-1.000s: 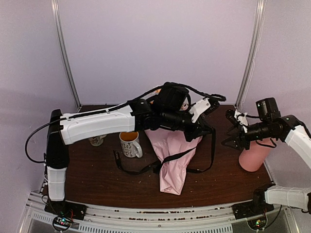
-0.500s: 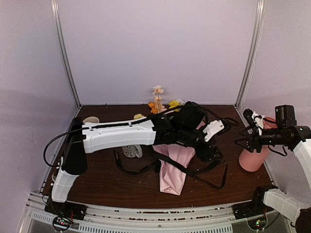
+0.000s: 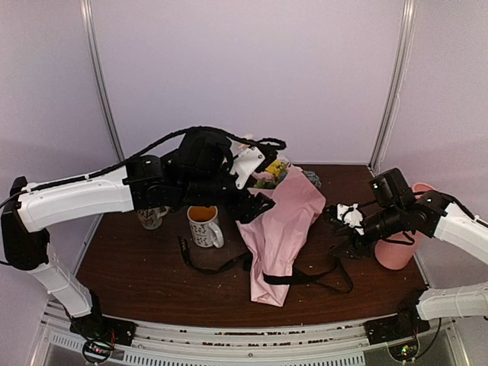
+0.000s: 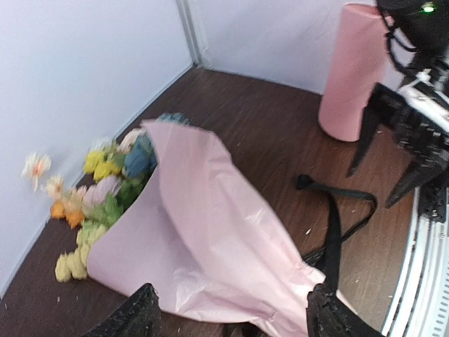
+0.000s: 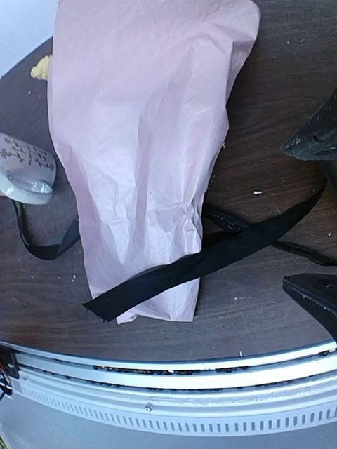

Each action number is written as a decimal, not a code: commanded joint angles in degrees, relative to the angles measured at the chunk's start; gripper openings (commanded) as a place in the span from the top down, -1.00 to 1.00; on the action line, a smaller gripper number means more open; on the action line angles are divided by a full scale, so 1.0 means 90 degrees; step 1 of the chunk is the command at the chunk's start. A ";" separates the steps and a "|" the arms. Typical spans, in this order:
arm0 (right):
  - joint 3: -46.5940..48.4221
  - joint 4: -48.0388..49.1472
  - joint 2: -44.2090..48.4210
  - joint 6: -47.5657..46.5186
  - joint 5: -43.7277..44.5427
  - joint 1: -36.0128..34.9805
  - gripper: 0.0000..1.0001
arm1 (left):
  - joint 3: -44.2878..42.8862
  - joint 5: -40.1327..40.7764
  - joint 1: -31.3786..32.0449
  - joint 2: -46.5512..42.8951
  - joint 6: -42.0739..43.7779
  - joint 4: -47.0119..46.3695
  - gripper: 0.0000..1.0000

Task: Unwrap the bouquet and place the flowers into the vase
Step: Untie the half-tied ribbon from the folded wrapping paper, then unfold the folded wrapping paper from the folded wrapping paper, then unfold the two-thirds folded wrapping paper from the folded wrapping paper.

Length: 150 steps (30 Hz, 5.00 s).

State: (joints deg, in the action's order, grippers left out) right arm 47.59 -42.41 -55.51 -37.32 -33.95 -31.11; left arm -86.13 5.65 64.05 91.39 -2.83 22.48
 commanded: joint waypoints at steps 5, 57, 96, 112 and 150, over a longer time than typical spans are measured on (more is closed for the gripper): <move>0.0266 0.1038 -0.2260 -0.0649 0.1435 -0.1883 -0.18 | 0.1634 0.0738 -0.0588 -0.1017 -0.1153 -0.0597 -0.46; -0.0236 0.0216 0.0354 0.0558 0.1182 -0.0087 -0.33 | 0.1000 -0.0157 -0.1030 0.1199 -0.1100 -0.0921 0.54; 0.1289 0.0173 -0.0850 0.1107 -0.1176 0.1186 -0.19 | -0.1414 -0.1131 0.0725 0.3427 -0.0086 -0.0474 0.30; 0.0336 0.1207 -0.2546 0.1008 -0.0591 0.0585 0.05 | -0.0146 0.1560 0.0765 0.1302 -0.1354 0.1036 -0.42; 0.0851 0.0373 -0.3047 0.0422 -0.0103 0.0483 0.06 | -0.1154 0.4284 0.2307 0.4013 -0.0881 0.1796 -0.11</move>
State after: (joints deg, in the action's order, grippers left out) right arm 54.19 -38.22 -84.42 -33.04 -35.68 -26.61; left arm -94.08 41.43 84.60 125.95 -11.44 37.89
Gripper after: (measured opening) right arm 0.469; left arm 0.625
